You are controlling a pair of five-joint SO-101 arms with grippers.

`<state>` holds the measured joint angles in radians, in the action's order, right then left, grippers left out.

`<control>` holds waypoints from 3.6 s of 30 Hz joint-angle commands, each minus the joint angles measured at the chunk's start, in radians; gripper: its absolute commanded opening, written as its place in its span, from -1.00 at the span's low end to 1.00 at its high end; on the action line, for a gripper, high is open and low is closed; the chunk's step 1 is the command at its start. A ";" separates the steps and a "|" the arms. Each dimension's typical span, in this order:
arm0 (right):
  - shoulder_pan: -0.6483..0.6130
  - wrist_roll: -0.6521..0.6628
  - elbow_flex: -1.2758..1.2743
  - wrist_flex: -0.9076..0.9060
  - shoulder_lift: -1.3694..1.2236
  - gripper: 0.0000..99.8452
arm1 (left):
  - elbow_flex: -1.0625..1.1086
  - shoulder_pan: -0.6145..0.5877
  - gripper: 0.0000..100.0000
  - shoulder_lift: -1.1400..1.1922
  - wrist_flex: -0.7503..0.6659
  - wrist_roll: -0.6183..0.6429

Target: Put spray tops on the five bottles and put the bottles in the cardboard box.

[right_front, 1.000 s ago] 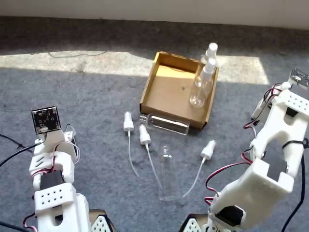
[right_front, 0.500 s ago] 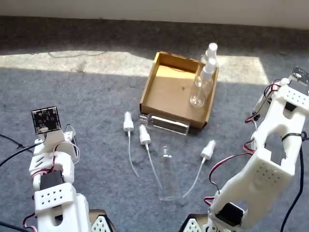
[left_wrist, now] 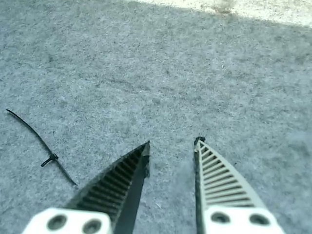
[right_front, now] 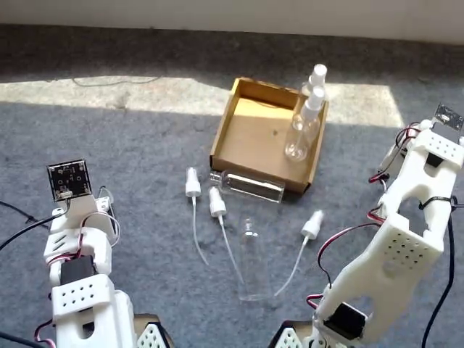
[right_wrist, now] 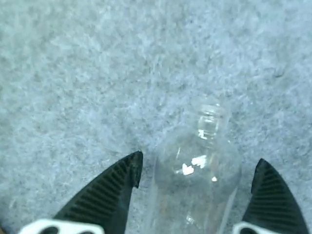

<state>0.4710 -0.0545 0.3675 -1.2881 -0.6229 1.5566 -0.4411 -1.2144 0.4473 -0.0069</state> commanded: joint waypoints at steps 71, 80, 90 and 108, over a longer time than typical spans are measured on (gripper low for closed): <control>-0.268 0.632 -0.526 -0.170 1.001 -0.99 | -1.273 0.615 -0.71 1.376 0.545 0.255; -0.268 0.634 -0.900 -0.039 1.316 -0.99 | -1.271 0.595 -0.71 1.452 0.526 0.255; -0.340 0.624 -0.911 -0.038 1.345 -0.99 | -1.270 0.538 -0.98 1.449 0.528 0.250; -0.822 0.262 -0.911 0.277 1.345 -0.99 | -1.182 0.390 -0.99 0.773 0.680 0.201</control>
<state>-0.2593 0.2263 -0.5501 -1.0717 0.6920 0.3567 -0.0345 -0.1910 1.1147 0.2140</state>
